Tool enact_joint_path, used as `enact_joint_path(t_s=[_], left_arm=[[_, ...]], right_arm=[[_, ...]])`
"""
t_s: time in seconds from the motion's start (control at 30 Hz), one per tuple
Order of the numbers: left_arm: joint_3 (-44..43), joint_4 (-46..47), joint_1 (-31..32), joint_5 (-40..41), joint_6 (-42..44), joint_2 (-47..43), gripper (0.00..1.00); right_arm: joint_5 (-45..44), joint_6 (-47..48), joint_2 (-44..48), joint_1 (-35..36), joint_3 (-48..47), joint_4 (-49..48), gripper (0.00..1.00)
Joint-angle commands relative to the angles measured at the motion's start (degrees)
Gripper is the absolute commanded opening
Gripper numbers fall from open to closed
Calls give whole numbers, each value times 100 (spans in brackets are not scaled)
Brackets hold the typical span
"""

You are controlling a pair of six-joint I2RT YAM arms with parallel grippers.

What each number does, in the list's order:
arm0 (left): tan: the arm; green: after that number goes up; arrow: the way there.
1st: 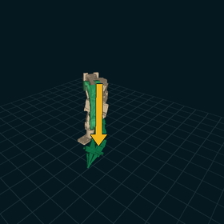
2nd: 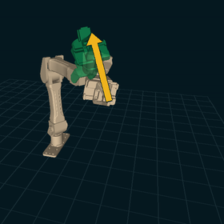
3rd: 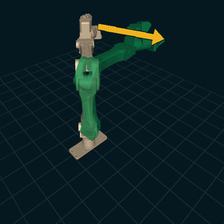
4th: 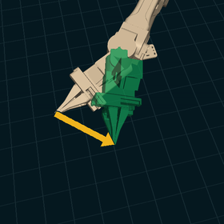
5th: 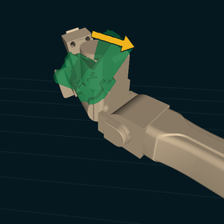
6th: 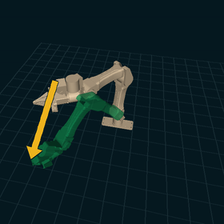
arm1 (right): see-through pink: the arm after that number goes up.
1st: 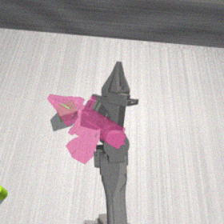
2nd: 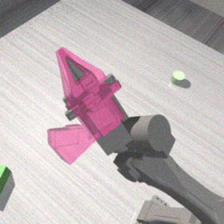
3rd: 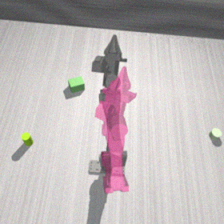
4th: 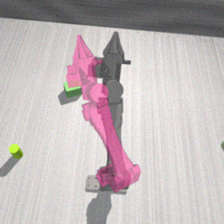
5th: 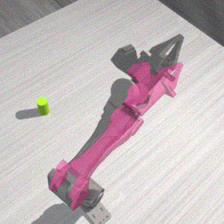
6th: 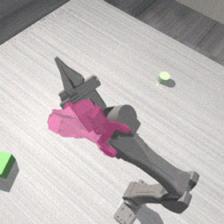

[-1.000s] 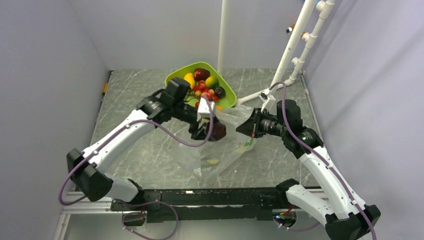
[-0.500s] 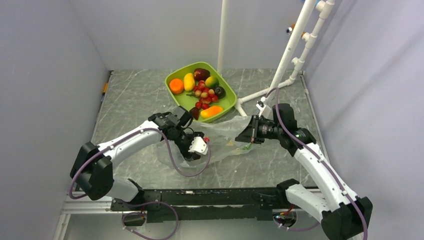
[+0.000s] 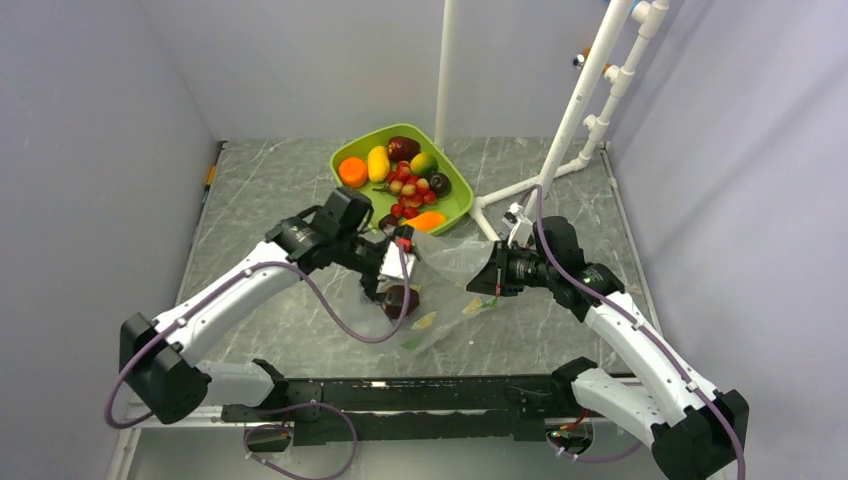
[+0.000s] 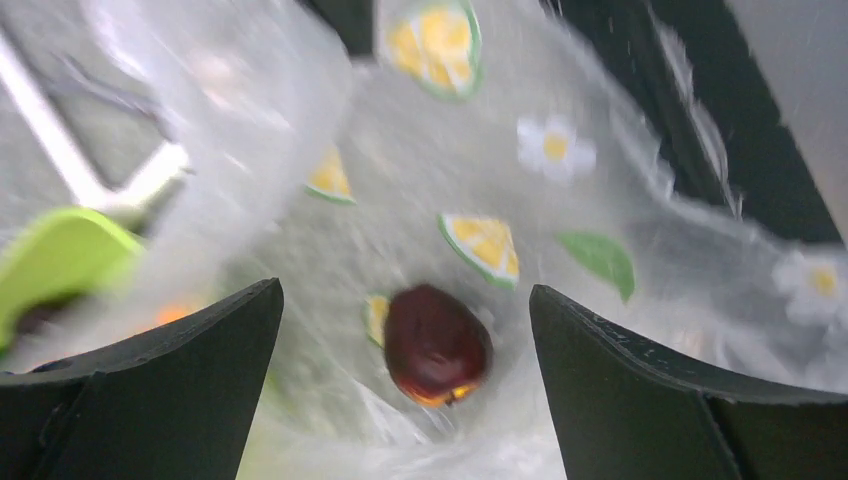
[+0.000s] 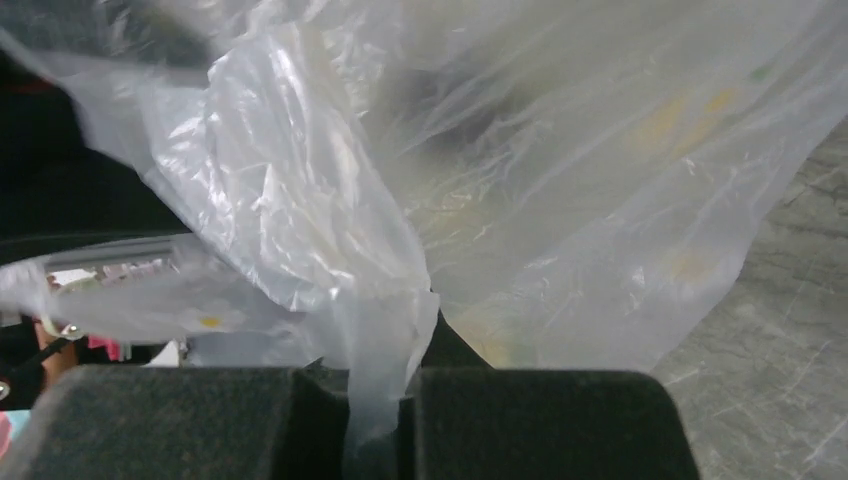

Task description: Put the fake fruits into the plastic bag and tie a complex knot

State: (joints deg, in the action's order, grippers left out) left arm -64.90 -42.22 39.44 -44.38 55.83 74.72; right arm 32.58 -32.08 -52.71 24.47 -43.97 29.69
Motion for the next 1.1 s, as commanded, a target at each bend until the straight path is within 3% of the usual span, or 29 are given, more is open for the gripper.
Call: enact_joint_path(t_s=[0.0, 0.13, 0.2, 0.4, 0.5, 0.8, 1.07], left_arm=[[-749, 534, -362, -1283, -1151, -441, 99], [-698, 2915, -1548, -1852, -4195, -496, 99], [-799, 3612, -2045, -1970, -4761, -247, 99], [-1922, 2209, -2274, 396, -3197, 1298, 99], [-2623, 1739, -2280, 1086, -2657, 2386, 99], [-4073, 1485, -2162, 1450, -1823, 4592, 99], [-5438, 956, -1697, 2587, -1582, 5965, 99]], right_arm=[[-164, 319, 123, 122, 9, -125, 0], [-387, 926, 345, 206, -164, 448, 0], [-501, 1256, 456, 205, -256, 856, 0], [-191, 1746, 773, 207, -364, 1435, 0], [147, 1747, 819, 207, -367, 1624, 0], [1031, 1968, 606, 173, -545, 2113, 0], [1027, 1971, 345, 167, -607, 2005, 0]])
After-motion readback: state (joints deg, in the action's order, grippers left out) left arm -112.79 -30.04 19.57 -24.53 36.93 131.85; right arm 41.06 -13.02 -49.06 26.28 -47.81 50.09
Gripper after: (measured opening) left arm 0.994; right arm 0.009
